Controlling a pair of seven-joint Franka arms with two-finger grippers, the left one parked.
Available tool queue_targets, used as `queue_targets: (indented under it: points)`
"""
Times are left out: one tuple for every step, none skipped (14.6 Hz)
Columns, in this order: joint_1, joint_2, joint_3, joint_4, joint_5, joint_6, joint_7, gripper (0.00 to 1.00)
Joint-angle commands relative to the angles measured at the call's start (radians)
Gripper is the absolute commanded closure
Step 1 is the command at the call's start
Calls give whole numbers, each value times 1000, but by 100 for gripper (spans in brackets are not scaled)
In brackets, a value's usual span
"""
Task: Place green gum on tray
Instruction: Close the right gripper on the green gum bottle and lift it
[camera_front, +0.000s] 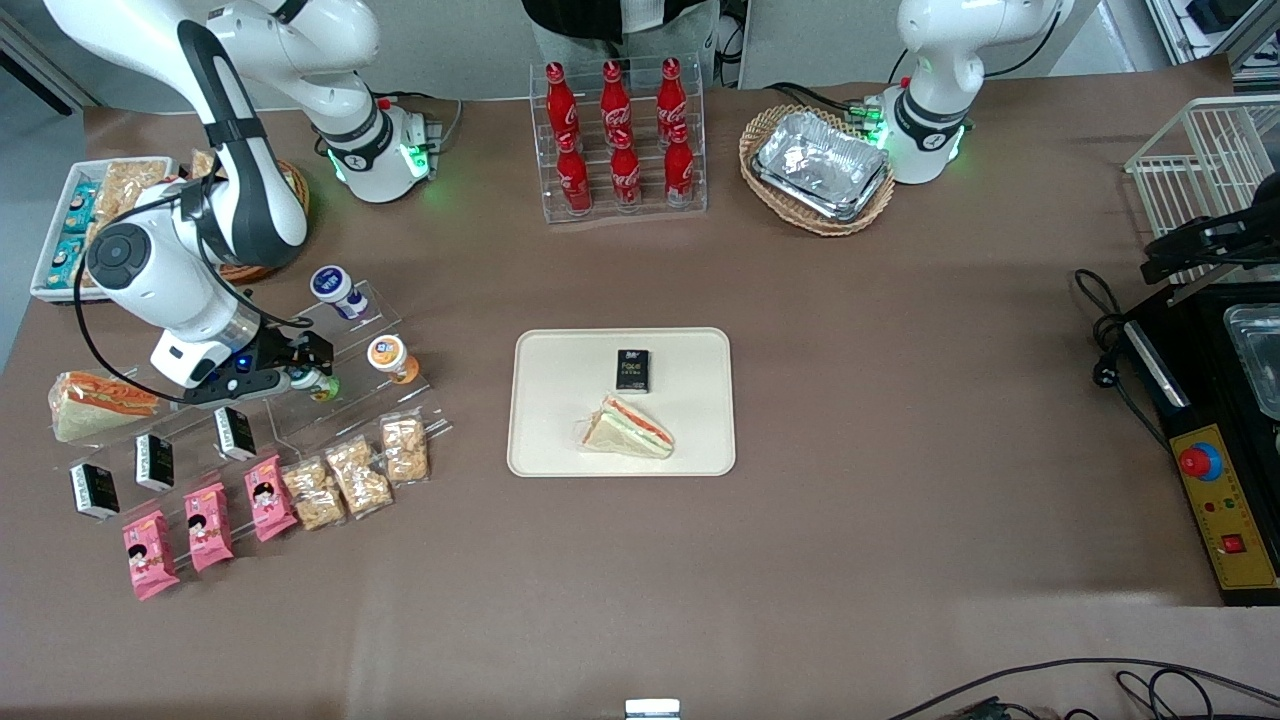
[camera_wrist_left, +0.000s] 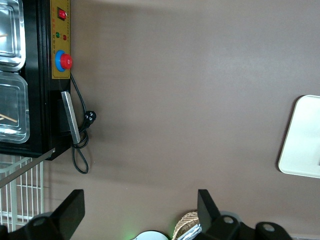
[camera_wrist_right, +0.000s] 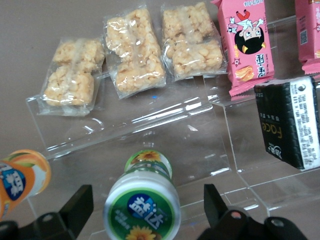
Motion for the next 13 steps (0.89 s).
queue_targets:
  points:
    - [-5, 14, 0, -7, 19, 27, -23, 13]
    - [-5, 14, 0, -8, 19, 27, -23, 15]
    - [-3, 12, 0, -13, 19, 25, -23, 17]
    - [-3, 11, 0, -13, 19, 22, -23, 25]
    - [-3, 11, 0, -13, 19, 21, -19, 28]
    - [-3, 11, 0, -13, 19, 21, -19, 37]
    - [-3, 11, 0, -13, 19, 19, -19, 40]
    - [-3, 9, 2, -13, 19, 18, -17, 48]
    - [-3, 9, 2, -11, 21, 18, -17, 51]
    - [-3, 6, 2, -10, 21, 18, -14, 61]
    - [-3, 3, 2, -4, 21, 16, -11, 64]
    - [-5, -12, 0, 1, 21, 15, -19, 71]
    - [-5, -40, 0, 13, 21, 10, -25, 71]
